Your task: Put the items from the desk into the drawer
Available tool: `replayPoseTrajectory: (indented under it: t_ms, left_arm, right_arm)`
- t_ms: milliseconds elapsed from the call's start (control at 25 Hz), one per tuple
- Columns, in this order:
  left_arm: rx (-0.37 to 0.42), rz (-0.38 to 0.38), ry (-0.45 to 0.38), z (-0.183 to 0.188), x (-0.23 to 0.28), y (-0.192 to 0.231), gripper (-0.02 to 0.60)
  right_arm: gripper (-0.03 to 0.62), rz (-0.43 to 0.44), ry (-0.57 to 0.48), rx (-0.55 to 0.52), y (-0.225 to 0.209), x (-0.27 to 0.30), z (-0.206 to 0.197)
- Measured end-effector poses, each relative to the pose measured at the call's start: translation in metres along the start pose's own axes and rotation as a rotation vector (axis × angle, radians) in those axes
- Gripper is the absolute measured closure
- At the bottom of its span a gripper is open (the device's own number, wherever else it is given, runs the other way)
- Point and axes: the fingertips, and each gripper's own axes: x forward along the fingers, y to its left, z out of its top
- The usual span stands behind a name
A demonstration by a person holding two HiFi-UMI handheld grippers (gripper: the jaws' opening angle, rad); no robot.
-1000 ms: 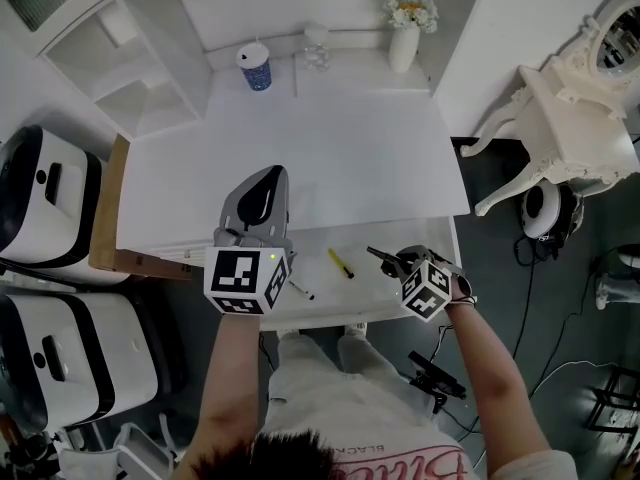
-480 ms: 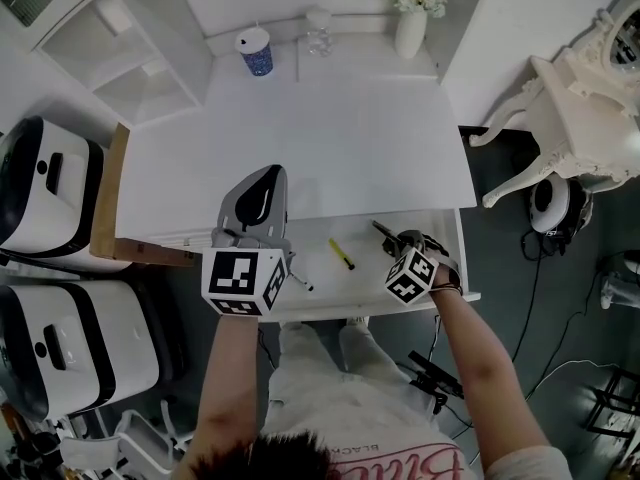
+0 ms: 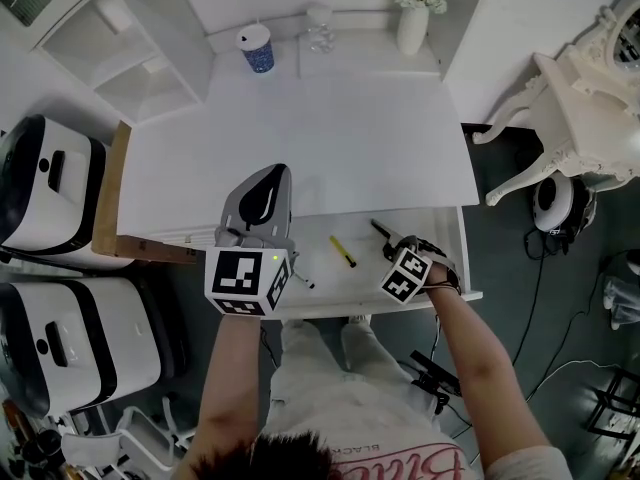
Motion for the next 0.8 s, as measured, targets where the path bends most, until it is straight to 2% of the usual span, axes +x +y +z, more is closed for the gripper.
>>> replayPoseTrajectory:
  t_ms: [120, 200, 280, 440, 800]
  left_arm:
    - [0.003, 0.005, 0.002, 0.0, -0.002, 0.002, 0.572]
    - [0.004, 0.008, 0.002, 0.0, -0.003, 0.004, 0.572]
    - [0.005, 0.011, 0.002, 0.001, -0.004, 0.006, 0.572]
    - [0.004, 0.014, -0.003, 0.003, -0.004, 0.003, 0.572]
    - [0.006, 0.044, -0.025, 0.013, -0.004, -0.011, 0.572]
  right_arm:
    - [0.498, 0.056, 0.008, 0.021, 0.011, 0.004, -0.001]
    - [0.41, 0.122, 0.009, 0.06, 0.021, 0.007, 0.0]
    - [0.351, 0.167, 0.002, 0.089, 0.028, 0.007, 0.002]
    - [0.324, 0.182, -0.042, 0.092, 0.026, -0.006, 0.009]
    - [0.321, 0.135, -0.208, 0.133, -0.014, -0.062, 0.027]
